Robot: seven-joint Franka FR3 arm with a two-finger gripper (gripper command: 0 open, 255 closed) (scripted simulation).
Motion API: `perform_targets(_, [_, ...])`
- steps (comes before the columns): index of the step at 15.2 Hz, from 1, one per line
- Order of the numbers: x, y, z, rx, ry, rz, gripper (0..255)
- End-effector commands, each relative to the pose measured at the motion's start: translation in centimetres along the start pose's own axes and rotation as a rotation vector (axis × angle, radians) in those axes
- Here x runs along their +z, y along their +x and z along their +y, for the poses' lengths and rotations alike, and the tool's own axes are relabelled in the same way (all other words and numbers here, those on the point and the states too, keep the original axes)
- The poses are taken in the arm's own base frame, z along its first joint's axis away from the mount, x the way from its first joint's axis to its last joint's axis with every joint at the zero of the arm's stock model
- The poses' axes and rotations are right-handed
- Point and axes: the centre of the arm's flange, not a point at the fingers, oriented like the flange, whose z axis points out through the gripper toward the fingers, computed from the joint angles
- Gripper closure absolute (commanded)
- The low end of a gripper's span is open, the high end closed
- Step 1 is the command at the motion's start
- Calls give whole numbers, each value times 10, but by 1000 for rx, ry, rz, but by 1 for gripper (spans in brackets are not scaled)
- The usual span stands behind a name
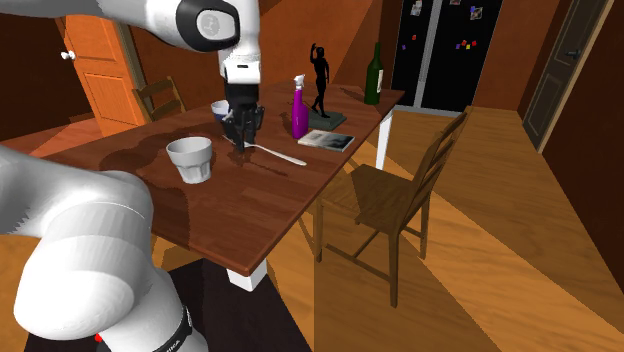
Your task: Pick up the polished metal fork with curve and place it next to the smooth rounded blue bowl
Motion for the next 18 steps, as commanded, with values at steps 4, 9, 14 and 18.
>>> perform_targets(4, [-25, -1, 1, 0, 0, 0, 255])
perform_targets(9, [-22, -56, -36, 0, 0, 0, 255])
perform_targets(14, [-19, -111, -73, 0, 0, 0, 255])
perform_targets(18, [-16, -154, -103, 0, 0, 0, 255])
